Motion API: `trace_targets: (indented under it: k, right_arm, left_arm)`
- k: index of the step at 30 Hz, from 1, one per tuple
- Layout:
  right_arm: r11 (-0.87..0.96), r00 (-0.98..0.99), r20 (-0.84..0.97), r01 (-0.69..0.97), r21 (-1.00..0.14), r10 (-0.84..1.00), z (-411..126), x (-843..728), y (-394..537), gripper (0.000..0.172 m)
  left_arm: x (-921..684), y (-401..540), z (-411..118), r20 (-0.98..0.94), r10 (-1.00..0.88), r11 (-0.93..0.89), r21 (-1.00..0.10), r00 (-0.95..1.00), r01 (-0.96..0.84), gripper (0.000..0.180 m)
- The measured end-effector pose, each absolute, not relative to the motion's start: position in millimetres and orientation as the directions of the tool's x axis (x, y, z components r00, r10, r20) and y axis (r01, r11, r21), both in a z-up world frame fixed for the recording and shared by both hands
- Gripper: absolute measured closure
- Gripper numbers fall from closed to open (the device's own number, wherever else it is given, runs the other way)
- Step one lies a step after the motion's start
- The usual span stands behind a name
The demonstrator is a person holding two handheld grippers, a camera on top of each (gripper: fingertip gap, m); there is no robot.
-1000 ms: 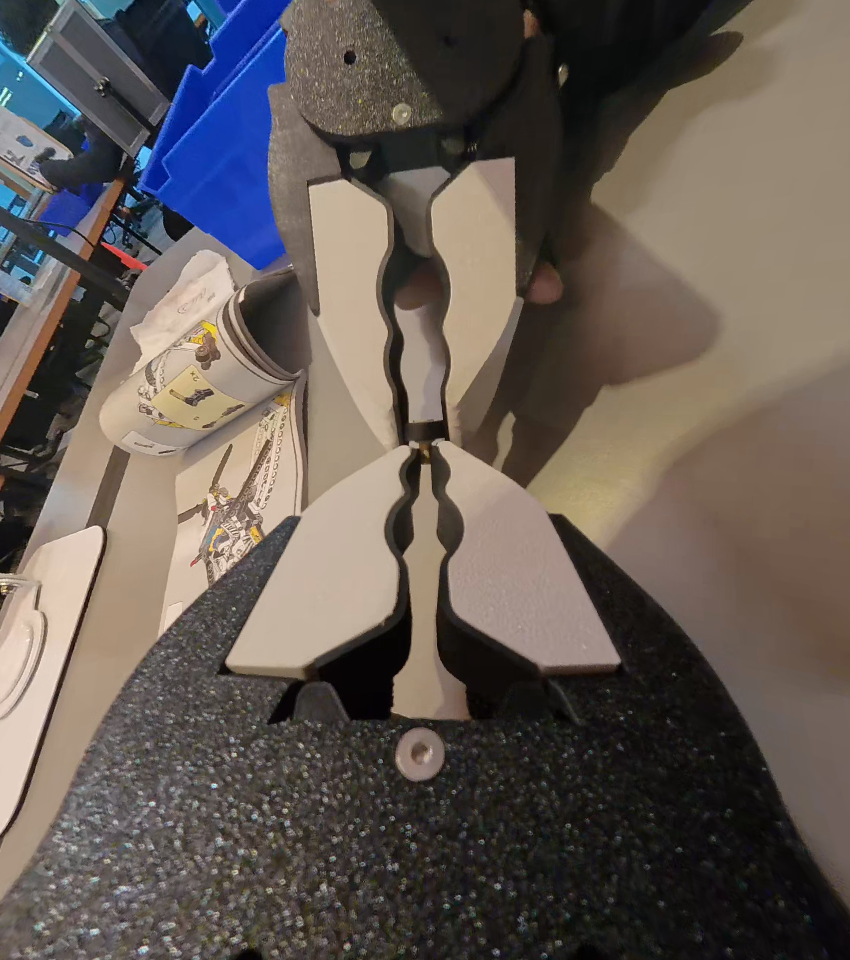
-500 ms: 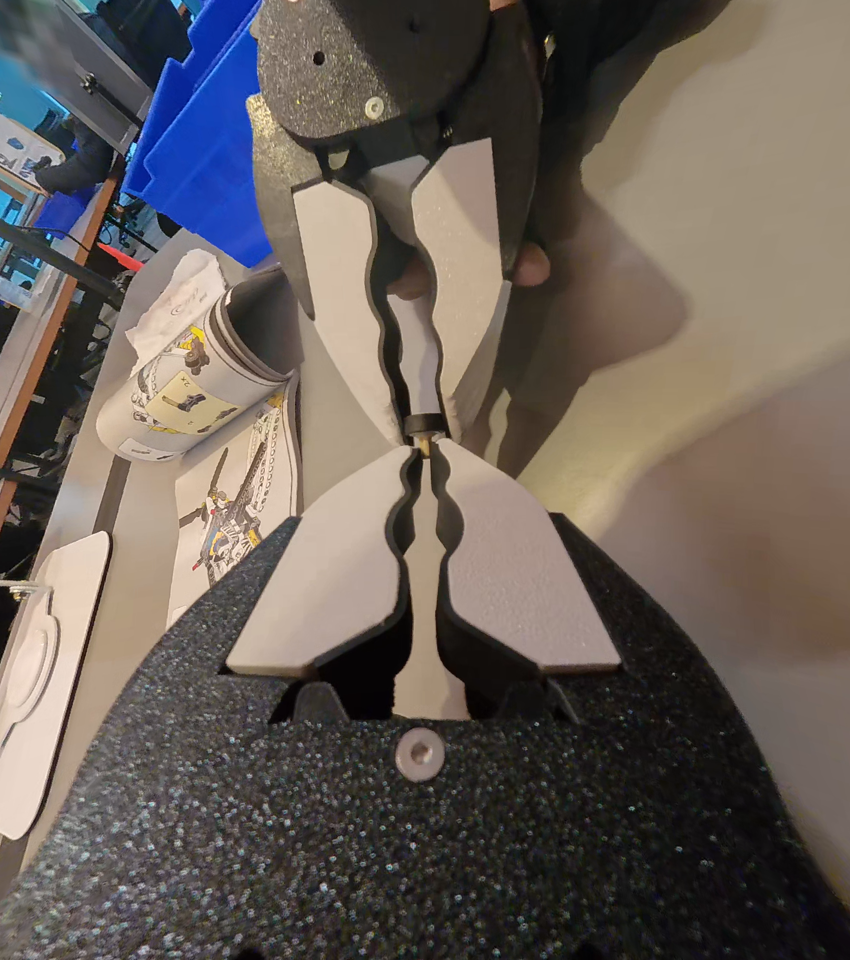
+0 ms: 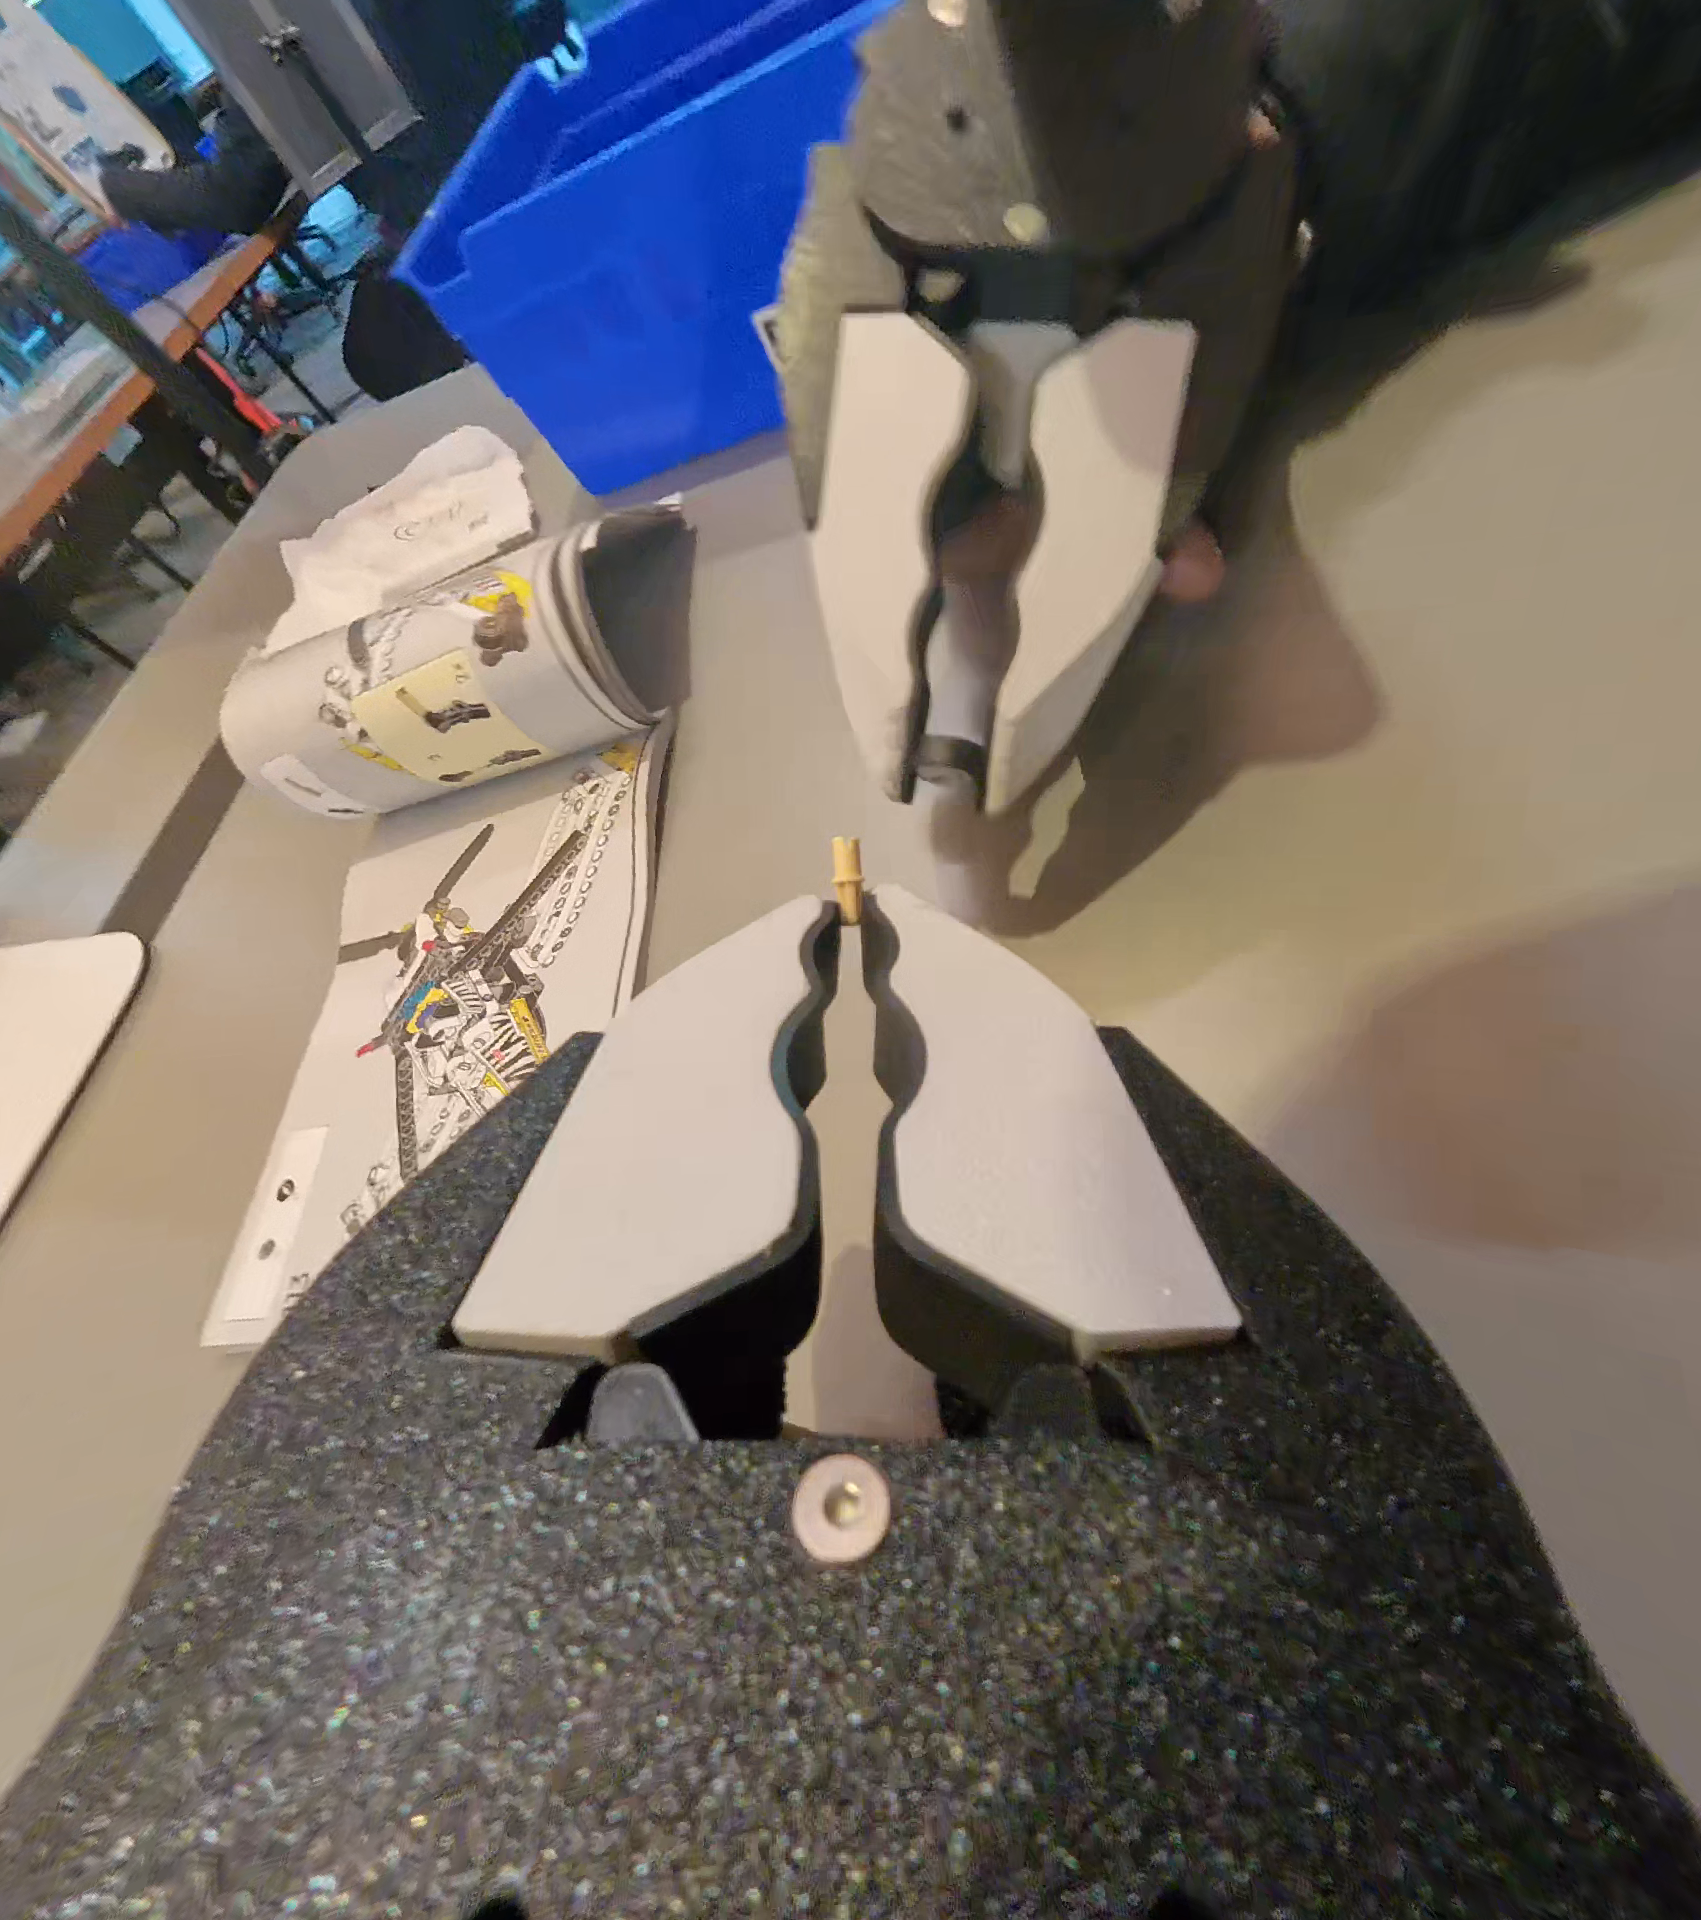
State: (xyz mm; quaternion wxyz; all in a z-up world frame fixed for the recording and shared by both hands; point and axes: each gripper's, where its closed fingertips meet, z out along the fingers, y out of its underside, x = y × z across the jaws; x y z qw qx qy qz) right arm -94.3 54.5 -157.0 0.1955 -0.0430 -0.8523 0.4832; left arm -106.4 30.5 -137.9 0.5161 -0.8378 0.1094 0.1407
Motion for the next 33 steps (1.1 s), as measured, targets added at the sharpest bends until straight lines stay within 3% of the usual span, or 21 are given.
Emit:
trace_targets:
  k: [8,15,19,21,27,33]
  right_arm:
    - [0.529,-0.885,0.254,-0.011,-0.848,0.389,-156.8,-101.5,70.4,0.158]
    - [0.5,-0.863,0.229,0.032,-0.866,0.451,-153.0,-92.2,82.3,0.158]
    - [0.449,-0.855,0.181,0.067,-0.891,0.485,-147.3,-91.7,88.5,0.158]
    - [0.434,-0.849,0.166,0.081,-0.897,0.502,-145.7,-92.5,92.9,0.158]
    - [0.392,-0.828,0.116,0.133,-0.91,0.549,-142.7,-96.8,99.5,0.158]
    - [0.448,-0.774,0.186,0.137,-0.883,0.605,-149.4,-107.2,105.1,0.158]
  left_arm:
    - [-129.2,80.2,-85.6,-0.232,0.012,-0.369,-0.905,0.973,-0.211,0.176]
    - [-106.7,235.8,2.1,-0.185,-0.208,-0.199,-0.953,0.96,-0.227,0.175]
    - [-102.5,311.6,-6.6,-0.191,-0.252,-0.259,-0.931,0.949,-0.256,0.173]
    - [-109.5,330.9,-26.7,-0.182,-0.237,-0.345,-0.902,0.954,-0.258,0.164]
    - [-129.0,299.3,-39.7,-0.086,-0.125,-0.372,-0.92,0.988,-0.127,0.147]
    - [-147.2,160.0,-64.4,0.003,0.099,-0.402,-0.915,0.995,0.043,0.154]
